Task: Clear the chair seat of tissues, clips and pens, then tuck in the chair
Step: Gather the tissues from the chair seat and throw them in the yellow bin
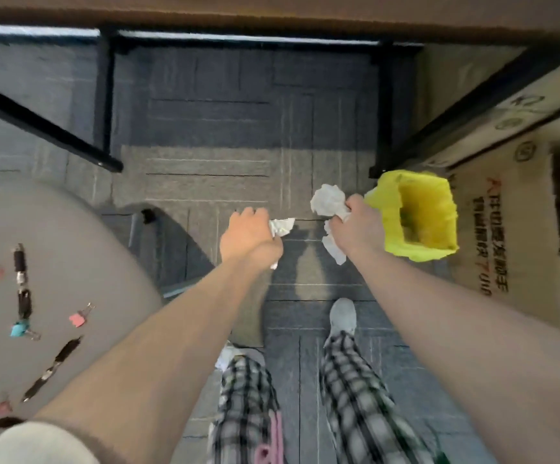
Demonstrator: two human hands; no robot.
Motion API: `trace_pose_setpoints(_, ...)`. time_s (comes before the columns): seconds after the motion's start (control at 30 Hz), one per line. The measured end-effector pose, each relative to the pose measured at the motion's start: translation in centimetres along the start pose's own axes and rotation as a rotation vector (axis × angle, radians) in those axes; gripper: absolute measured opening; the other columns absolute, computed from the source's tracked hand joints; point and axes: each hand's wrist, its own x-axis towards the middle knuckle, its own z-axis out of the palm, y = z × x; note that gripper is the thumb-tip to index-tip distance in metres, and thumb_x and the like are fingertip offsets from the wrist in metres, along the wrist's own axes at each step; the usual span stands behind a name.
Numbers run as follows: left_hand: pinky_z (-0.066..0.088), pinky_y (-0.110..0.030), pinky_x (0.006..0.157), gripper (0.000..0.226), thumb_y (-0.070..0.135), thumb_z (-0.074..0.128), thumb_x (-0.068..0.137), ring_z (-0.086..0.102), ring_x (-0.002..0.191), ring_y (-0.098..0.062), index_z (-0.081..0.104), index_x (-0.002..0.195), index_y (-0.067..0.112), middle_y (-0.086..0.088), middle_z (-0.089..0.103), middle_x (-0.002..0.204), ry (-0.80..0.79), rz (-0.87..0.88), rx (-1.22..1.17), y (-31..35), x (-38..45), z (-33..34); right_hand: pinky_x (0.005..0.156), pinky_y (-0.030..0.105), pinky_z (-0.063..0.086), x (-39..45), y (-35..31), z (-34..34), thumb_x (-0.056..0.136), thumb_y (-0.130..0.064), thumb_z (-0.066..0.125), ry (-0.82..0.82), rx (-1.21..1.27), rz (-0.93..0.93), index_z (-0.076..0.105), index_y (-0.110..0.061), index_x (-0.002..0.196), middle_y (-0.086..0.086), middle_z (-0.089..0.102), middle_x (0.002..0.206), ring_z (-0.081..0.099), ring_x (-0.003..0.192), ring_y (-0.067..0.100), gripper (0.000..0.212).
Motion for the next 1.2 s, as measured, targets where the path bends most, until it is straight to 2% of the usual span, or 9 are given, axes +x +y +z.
trace_pose_setpoints(0.17,0.043,-0.039,0.074,0.032,0.028,0.051,0.087,0.048,0.114,-0.030,0.049,0.115,0.013,-0.007,0.055,0.118,-0.135,0.117,0.075,10.4,1.7,3.8,0.072,0.041,0.046,2.0,9.2,-4.8,0.084,-0.016,0.054,0.038,0.119,0.203,0.053,-0.006,0.103,0.014,0.054,0.090,0.051,0.098,0.037,0.022)
trace_pose_setpoints(0.37,0.051,-0.040,0.080,0.030,0.031,0.052,0.085,0.060,0.100,-0.033,0.047,0.110,0.014,-0.009,0.062,0.111,-0.253,0.163,0.153,21.5,3.5,9.7,0.065,0.032,0.036,4.7,20.3,-7.6,0.083,-0.012,0.050,0.110,0.232,0.385,0.054,-0.011,0.109,0.018,0.059,0.102,0.051,0.088,0.035,0.026)
trace_pose_setpoints(0.47,0.052,-0.041,0.081,0.031,0.028,0.051,0.087,0.061,0.101,-0.035,0.046,0.112,0.012,-0.012,0.062,0.112,-0.300,0.162,0.121,25.2,4.8,12.7,0.070,0.033,0.037,6.2,24.4,-8.2,0.087,-0.016,0.047,0.113,0.269,0.462,0.053,-0.010,0.111,0.021,0.056,0.107,0.047,0.101,0.035,0.025)
trace_pose_setpoints(0.57,0.053,-0.043,0.083,0.033,0.033,0.051,0.087,0.061,0.100,-0.035,0.048,0.111,0.010,-0.011,0.062,0.111,-0.332,0.115,0.037,28.1,6.4,15.5,0.068,0.034,0.035,7.9,27.6,-8.3,0.086,-0.016,0.050,0.143,0.322,0.486,0.053,-0.007,0.105,0.019,0.054,0.096,0.046,0.105,0.035,0.021)
trace_pose_setpoints(0.67,0.057,-0.041,0.075,0.044,0.048,0.050,0.078,0.065,0.088,-0.032,0.058,0.102,0.012,-0.007,0.068,0.100,-0.370,0.052,0.000,30.6,8.4,18.3,0.071,0.036,0.041,9.9,29.7,-8.4,0.085,-0.014,0.052,0.166,0.415,0.548,0.053,-0.010,0.105,0.005,0.043,0.083,0.049,0.105,0.036,0.021)
trace_pose_setpoints(0.8,0.051,-0.031,0.053,0.051,0.045,0.043,0.066,0.067,0.076,-0.034,0.065,0.093,0.009,-0.016,0.070,0.090,-0.377,0.066,-0.025,32.4,11.2,21.7,0.074,0.039,0.046,12.8,31.4,-8.4,0.087,-0.016,0.052,0.139,0.425,0.552,0.051,-0.009,0.108,-0.008,0.032,0.071,0.051,0.110,0.036,0.022)
trace_pose_setpoints(0.87,0.043,-0.028,0.050,0.049,0.042,0.046,0.070,0.066,0.081,-0.036,0.063,0.099,0.006,-0.017,0.069,0.096,-0.352,0.087,-0.039,33.4,12.0,22.2,0.075,0.041,0.049,14.1,31.9,-8.2,0.088,-0.018,0.053,0.134,0.421,0.542,0.051,-0.010,0.110,-0.008,0.033,0.070,0.052,0.109,0.037,0.023)
trace_pose_setpoints(1.0,0.043,-0.036,0.066,0.044,0.034,0.056,0.086,0.058,0.102,-0.038,0.048,0.120,0.006,-0.015,0.057,0.116,-0.274,0.117,-0.041,34.5,13.4,23.5,0.074,0.040,0.048,16.2,32.9,-7.2,0.089,-0.019,0.053,0.115,0.411,0.526,0.050,-0.010,0.109,-0.009,0.034,0.069,0.051,0.109,0.036,0.023)
trace_pose_setpoints(1.2,0.045,-0.040,0.071,0.046,0.036,0.059,0.087,0.054,0.107,-0.035,0.047,0.122,0.007,-0.014,0.052,0.122,-0.222,0.146,-0.061,35.4,15.1,25.5,0.070,0.039,0.047,18.2,34.1,-5.0,0.086,-0.021,0.055,0.113,0.447,0.542,0.050,-0.008,0.108,0.000,0.050,0.079,0.054,0.105,0.036,0.026)
